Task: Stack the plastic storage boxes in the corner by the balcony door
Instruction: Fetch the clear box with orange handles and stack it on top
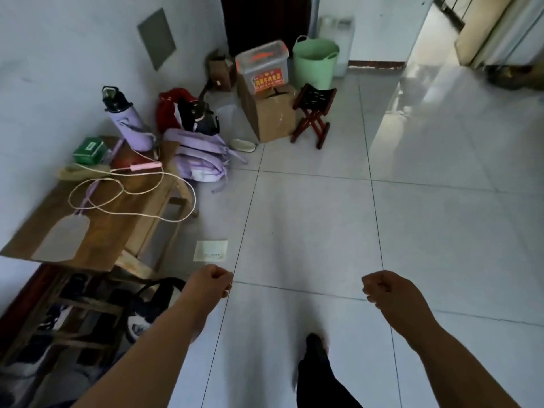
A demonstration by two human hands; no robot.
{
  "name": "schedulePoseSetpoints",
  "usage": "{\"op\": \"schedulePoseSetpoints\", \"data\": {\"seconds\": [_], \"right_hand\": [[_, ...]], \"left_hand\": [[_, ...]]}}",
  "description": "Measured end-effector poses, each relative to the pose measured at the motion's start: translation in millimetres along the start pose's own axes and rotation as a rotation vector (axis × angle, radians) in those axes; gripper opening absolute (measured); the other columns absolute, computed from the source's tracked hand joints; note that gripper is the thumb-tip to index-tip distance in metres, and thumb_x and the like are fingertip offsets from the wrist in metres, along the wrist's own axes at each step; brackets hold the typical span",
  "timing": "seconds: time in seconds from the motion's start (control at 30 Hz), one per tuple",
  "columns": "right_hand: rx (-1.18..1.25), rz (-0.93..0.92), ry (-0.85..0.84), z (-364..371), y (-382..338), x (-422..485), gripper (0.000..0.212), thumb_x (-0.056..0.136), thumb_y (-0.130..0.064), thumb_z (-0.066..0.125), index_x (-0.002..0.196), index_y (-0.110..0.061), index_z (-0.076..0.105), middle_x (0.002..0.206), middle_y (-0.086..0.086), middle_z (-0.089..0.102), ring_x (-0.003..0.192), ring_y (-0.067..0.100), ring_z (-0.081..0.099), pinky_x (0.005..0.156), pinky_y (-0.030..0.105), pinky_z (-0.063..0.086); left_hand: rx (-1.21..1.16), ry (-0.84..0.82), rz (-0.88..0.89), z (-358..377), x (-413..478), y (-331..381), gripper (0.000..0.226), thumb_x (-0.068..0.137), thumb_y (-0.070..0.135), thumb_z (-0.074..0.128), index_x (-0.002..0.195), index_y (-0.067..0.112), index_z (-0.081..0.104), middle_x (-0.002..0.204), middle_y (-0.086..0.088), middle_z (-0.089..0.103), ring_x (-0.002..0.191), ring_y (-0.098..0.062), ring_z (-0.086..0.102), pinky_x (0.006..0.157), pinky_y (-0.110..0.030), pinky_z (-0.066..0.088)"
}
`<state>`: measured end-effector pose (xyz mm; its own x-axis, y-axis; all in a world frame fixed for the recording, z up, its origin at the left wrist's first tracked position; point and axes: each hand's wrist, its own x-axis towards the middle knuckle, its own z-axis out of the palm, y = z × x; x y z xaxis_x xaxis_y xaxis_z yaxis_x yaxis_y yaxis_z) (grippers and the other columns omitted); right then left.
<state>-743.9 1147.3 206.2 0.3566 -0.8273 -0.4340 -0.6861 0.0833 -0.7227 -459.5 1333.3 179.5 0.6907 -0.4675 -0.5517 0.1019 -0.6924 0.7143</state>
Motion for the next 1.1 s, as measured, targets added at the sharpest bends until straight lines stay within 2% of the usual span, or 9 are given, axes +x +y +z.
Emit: {"op": "schedulePoseSetpoints", "data": {"seconds": [0.1,0.37,0.6,0.8,0.9,1.0,1.1], "right_hand": [[-0.05,-0.04,-0.027,-31,-34,81,0.013,0.088,-0.028,0.06,0.077,-0.027,0.067,0.078,-0.006,0.073,0.079,0.016,0.069,0.082,0.044,0.055],[-0.096,-0.158,-0.02,-98,-146,290,0.01,0.088,-0.028,0.06,0.081,-0.026,0.068,0.081,-0.008,0.073,0.083,0.018,0.068,0.085,0.043,0.053],[-0.121,-0.228,0.013,-123,-231,458,0.014,0.089,-0.029,0.06,0.094,-0.02,0.07,0.084,-0.002,0.072,0.086,0.018,0.067,0.085,0.042,0.053],[-0.163,-0.226,0.027,-166,-295,597,0.013,0.09,-0.029,0.06,0.094,-0.021,0.069,0.083,-0.006,0.071,0.083,0.013,0.066,0.079,0.034,0.051],[-0.164,-0.22,0.054,-188,-312,655,0.01,0.089,-0.03,0.06,0.089,-0.025,0.068,0.08,-0.009,0.07,0.08,0.009,0.065,0.071,0.029,0.048],[-0.165,-0.207,0.054,-203,-325,720,0.009,0.089,-0.03,0.061,0.089,-0.025,0.069,0.079,-0.007,0.07,0.079,0.011,0.066,0.074,0.031,0.05],[-0.188,-0.228,-0.019,-208,-345,785,0.01,0.09,-0.029,0.06,0.092,-0.024,0.068,0.083,-0.007,0.07,0.082,0.012,0.066,0.074,0.029,0.049]], "left_hand": [[0.041,0.021,0.006,19,52,58,0.011,0.09,0.018,0.063,0.082,0.012,0.066,0.079,-0.007,0.072,0.064,-0.015,0.062,0.062,-0.026,0.047],[-0.042,0.103,0.047,50,196,208,0.008,0.088,0.019,0.064,0.083,0.015,0.068,0.08,-0.005,0.073,0.066,-0.015,0.065,0.06,-0.026,0.047],[-0.073,0.126,0.08,69,346,326,0.009,0.087,0.02,0.064,0.079,0.017,0.065,0.083,-0.007,0.07,0.071,-0.02,0.063,0.073,-0.033,0.046],[0.015,0.07,0.143,99,472,467,0.013,0.088,0.014,0.059,0.083,0.003,0.065,0.079,-0.011,0.067,0.069,-0.021,0.06,0.068,-0.031,0.046],[0.048,0.054,0.165,117,512,526,0.011,0.087,0.019,0.06,0.078,0.014,0.066,0.079,-0.009,0.07,0.072,-0.022,0.062,0.074,-0.036,0.049],[0.048,0.062,0.161,134,557,571,0.015,0.077,0.032,0.06,0.076,0.018,0.067,0.081,-0.012,0.072,0.076,-0.025,0.064,0.076,-0.039,0.051],[0.022,0.081,0.112,146,596,597,0.015,0.079,0.03,0.06,0.078,0.017,0.067,0.083,-0.012,0.072,0.075,-0.024,0.063,0.075,-0.038,0.05]]}}
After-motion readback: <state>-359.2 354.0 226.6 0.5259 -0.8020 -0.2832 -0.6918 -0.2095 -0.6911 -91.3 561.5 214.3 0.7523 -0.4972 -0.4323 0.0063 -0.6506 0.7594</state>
